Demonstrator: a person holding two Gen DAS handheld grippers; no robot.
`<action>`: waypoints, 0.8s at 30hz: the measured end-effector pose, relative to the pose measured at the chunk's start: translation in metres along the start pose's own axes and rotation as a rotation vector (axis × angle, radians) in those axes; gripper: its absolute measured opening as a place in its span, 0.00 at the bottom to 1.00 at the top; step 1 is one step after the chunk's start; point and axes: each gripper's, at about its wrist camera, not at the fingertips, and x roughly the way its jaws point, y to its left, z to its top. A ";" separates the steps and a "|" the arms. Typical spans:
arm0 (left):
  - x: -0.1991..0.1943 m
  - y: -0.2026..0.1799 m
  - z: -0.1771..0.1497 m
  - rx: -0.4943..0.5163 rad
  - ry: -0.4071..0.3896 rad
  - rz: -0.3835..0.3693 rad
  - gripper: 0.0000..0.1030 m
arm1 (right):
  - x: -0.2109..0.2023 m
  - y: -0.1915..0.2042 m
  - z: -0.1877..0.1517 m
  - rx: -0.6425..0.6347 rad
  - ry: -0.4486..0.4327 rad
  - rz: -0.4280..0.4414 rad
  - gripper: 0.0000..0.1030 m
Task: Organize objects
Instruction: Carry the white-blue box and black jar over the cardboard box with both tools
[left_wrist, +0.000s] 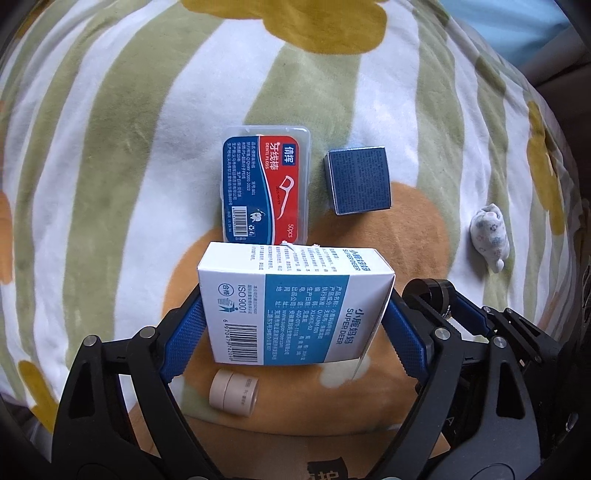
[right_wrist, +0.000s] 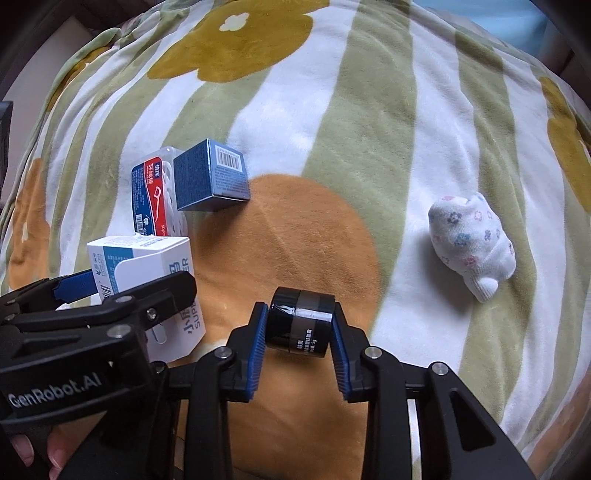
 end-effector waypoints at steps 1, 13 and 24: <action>-0.005 0.000 -0.002 0.002 -0.007 -0.002 0.85 | -0.004 -0.001 -0.001 0.000 -0.003 -0.003 0.29; -0.079 0.029 -0.011 0.064 -0.089 -0.048 0.85 | -0.073 0.016 -0.004 0.014 -0.053 -0.024 0.29; -0.165 0.033 -0.059 0.195 -0.233 -0.048 0.85 | -0.135 0.054 -0.025 0.050 -0.101 -0.044 0.29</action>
